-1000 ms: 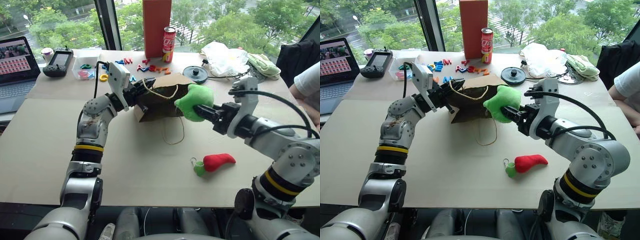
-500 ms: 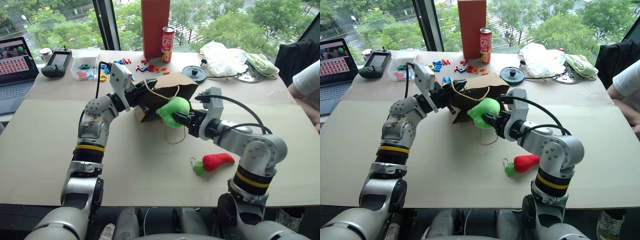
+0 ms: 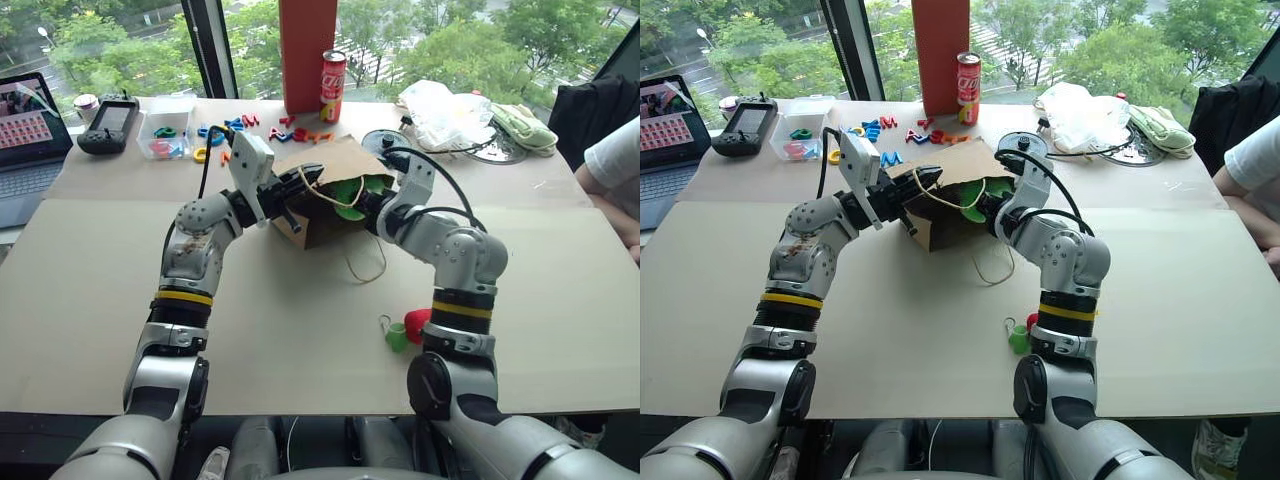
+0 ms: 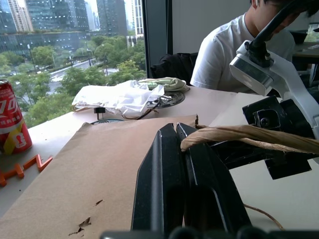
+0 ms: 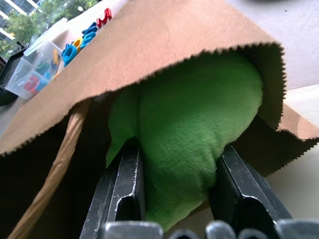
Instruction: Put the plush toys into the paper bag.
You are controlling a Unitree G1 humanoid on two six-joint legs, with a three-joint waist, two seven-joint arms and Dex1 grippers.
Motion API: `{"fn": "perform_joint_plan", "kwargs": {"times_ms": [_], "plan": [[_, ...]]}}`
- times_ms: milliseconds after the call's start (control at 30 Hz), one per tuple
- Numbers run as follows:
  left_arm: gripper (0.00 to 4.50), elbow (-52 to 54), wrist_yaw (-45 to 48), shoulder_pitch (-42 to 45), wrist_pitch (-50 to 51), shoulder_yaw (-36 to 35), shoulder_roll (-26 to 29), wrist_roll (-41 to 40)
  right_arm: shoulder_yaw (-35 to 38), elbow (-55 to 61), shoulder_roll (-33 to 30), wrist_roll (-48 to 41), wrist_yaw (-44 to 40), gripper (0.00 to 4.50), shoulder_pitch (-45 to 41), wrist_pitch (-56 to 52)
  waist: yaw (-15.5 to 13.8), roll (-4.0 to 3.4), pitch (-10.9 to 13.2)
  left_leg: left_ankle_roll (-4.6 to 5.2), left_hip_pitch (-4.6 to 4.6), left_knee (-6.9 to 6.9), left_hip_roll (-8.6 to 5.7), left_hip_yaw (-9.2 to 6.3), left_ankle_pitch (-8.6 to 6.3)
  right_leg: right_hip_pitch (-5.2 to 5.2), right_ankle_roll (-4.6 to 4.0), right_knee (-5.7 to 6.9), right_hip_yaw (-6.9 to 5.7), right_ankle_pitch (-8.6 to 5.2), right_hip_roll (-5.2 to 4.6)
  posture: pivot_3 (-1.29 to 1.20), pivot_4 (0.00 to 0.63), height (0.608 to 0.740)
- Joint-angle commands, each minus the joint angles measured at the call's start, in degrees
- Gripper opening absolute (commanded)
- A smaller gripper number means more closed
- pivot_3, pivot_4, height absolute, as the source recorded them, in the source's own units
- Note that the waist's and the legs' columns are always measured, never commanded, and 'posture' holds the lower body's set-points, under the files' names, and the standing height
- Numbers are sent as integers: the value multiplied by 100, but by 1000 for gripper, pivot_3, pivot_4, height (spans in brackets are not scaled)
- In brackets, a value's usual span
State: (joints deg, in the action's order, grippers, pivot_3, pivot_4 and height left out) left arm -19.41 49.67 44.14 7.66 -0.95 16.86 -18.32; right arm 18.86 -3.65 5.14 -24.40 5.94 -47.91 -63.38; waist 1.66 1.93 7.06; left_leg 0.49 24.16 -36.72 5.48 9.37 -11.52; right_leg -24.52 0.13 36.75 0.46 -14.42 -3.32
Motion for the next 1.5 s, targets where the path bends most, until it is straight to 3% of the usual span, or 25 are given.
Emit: {"fn": "perform_joint_plan", "kwargs": {"times_ms": [33,300,400,600,867,1067,1333,1400,1500], "plan": [[0,292,45,7,-58,-2,-2,-72,-37,-120,141,61,143,1800,-61,427,2,0,0,0,1,0,0,0,0,0,0,0,0,0,0,0,150,740],[0,377,57,-31,11,21,-29,-72,126,-588,133,-34,351,1800,-366,1329,49,-2,1,0,1,0,0,-1,0,1,1,-1,-1,0,-1,0,150,740],[0,380,48,-31,22,24,-39,-70,110,-590,136,-144,281,2520,-344,1394,68,-2,1,0,1,0,0,-3,0,1,1,0,-1,0,0,0,150,740],[0,336,33,-24,9,18,-49,-62,40,-355,154,-509,123,4492,-256,1102,87,-3,2,0,1,0,0,-3,0,1,1,0,0,0,0,0,150,740],[0,283,-27,5,10,-20,-67,-66,-115,526,-464,-683,-53,4492,88,349,70,-3,2,0,2,0,0,-3,0,2,1,0,0,0,-1,0,150,740],[0,248,-35,2,-12,-37,-58,-59,-389,2113,-2149,-1068,-875,4492,875,-890,-23,-4,3,5,12,-1,-10,-6,-3,6,12,-4,4,-6,-9,0,150,740],[0,125,10,-16,-94,4,-46,-73,-681,3433,-4655,-1642,-2594,4492,2019,-1336,-51,-8,5,33,4,0,-18,-12,-20,11,19,-38,20,-11,-5,0,150,740],[0,93,23,-12,-108,11,-49,-71,-774,3588,-4806,-1793,-2817,4492,2186,-1318,-22,-7,4,37,2,0,-19,-23,-22,19,19,-43,18,-11,-3,0,150,740],[0,90,50,-15,-104,-10,-50,-62,-824,3609,-4266,-1924,-2629,4492,2045,-1370,-10,-7,4,38,-5,-3,-26,-73,-22,27,20,-40,26,-10,-1,0,150,740]]}}
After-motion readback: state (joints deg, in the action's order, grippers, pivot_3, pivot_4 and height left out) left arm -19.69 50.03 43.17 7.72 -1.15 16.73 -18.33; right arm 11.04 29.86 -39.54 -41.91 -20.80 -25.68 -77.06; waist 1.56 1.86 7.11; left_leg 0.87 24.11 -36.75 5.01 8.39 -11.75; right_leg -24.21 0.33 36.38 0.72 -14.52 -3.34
